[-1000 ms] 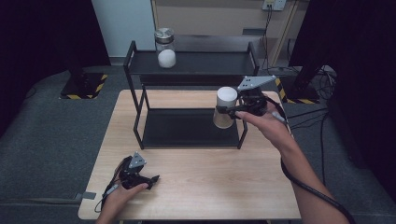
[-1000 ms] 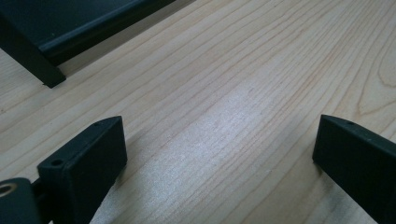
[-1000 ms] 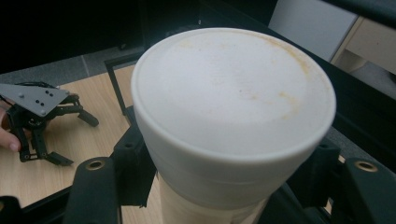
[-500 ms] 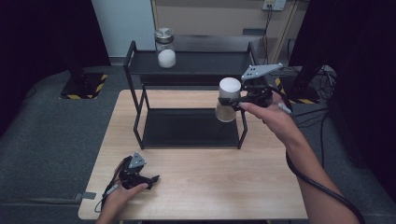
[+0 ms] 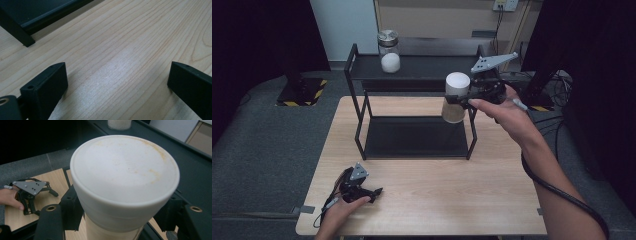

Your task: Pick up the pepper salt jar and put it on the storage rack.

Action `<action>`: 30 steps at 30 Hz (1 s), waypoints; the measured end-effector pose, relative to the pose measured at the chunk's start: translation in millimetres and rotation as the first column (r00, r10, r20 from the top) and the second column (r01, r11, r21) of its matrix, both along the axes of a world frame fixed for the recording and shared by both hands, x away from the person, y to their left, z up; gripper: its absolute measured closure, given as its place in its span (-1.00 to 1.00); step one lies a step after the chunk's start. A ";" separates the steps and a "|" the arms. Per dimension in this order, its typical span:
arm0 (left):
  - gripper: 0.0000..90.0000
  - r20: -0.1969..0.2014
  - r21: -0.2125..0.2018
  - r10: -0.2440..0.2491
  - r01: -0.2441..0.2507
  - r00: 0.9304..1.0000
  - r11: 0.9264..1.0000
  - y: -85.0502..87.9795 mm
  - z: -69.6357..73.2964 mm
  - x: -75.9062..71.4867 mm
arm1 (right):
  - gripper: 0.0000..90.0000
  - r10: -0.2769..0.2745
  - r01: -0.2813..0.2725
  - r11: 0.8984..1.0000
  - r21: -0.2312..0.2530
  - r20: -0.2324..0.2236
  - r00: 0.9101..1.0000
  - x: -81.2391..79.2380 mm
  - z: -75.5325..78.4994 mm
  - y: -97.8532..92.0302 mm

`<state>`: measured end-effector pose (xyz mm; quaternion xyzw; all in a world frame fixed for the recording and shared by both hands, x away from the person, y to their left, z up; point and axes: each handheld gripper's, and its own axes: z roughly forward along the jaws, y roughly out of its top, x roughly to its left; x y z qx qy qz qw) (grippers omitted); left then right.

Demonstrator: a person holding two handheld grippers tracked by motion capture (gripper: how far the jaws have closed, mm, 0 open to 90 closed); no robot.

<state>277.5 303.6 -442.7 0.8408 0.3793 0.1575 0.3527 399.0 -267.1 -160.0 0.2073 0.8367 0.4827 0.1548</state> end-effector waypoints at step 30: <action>-0.96 -0.001 0.000 0.000 0.000 1.000 1.000 0.0 0.0 0.1 | -0.20 -0.007 0.007 1.000 0.028 0.013 1.000 21.3 58.8 5.7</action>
